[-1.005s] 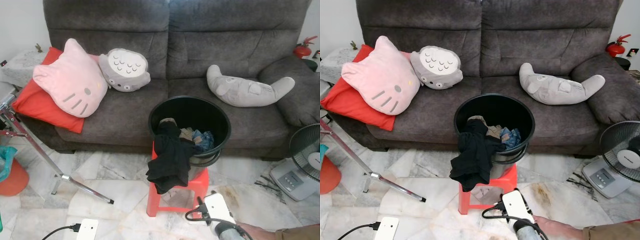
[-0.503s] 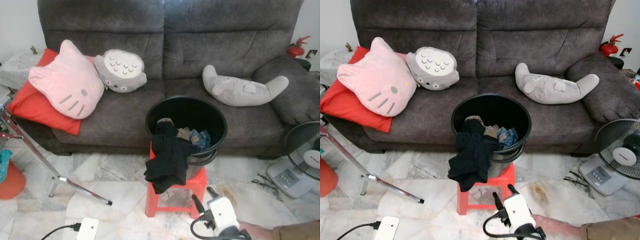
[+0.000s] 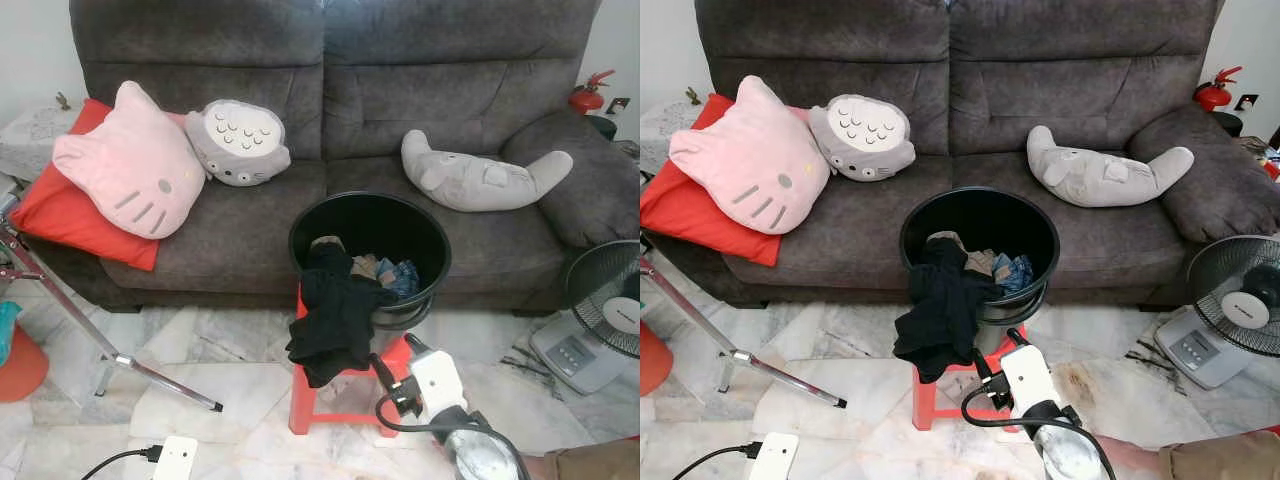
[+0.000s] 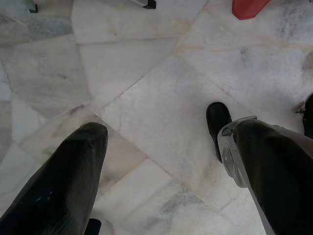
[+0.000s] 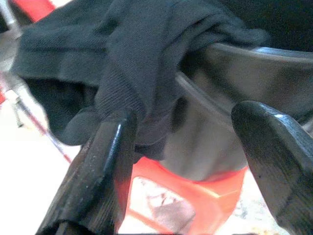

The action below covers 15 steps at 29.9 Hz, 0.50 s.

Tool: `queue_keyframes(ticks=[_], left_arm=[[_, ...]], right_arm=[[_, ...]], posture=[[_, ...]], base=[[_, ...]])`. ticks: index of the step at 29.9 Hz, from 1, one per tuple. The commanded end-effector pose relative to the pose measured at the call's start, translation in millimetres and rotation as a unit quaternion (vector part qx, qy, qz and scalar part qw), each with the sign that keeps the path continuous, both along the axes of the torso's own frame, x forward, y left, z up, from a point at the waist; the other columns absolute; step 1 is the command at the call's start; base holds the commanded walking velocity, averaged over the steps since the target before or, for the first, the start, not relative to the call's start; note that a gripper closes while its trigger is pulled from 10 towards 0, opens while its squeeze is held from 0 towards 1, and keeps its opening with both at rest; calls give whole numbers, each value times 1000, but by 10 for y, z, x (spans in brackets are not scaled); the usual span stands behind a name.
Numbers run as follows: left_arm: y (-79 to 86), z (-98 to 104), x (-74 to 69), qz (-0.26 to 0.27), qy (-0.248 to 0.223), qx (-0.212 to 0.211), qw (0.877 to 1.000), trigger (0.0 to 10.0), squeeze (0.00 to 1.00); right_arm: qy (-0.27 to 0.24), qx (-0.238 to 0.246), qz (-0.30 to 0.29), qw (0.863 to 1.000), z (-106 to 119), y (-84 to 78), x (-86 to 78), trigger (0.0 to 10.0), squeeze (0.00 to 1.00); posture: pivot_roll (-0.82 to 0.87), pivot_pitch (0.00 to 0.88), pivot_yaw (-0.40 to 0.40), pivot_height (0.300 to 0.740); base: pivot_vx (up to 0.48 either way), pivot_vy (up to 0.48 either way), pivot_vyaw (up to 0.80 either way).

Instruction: Hang hanger

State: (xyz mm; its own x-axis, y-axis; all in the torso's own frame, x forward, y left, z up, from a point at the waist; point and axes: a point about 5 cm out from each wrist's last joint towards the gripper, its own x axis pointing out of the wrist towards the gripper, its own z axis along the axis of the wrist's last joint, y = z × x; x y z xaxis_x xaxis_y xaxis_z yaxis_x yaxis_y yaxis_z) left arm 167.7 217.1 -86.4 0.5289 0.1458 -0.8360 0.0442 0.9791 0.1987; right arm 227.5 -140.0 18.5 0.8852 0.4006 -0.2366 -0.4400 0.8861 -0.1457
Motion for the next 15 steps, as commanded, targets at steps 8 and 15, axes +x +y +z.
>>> queue_keyframes(ticks=[8, 15], left_arm=[[19, -6, -20, -2, 4, 10, 1000, 10000, 0], [22, -6, -21, -4, 5, 11, 1000, 10000, 0]], right_arm=[[31, 17, 56, 998, -25, 96, -4, 10000, 0], [47, 7, 69, 996, -76, 87, -54, 10000, 0]], posture=[[-39, 0, 38, 740], [-42, 0, 40, 740]], base=[[0, 0, 0], [0, 0, 0]])
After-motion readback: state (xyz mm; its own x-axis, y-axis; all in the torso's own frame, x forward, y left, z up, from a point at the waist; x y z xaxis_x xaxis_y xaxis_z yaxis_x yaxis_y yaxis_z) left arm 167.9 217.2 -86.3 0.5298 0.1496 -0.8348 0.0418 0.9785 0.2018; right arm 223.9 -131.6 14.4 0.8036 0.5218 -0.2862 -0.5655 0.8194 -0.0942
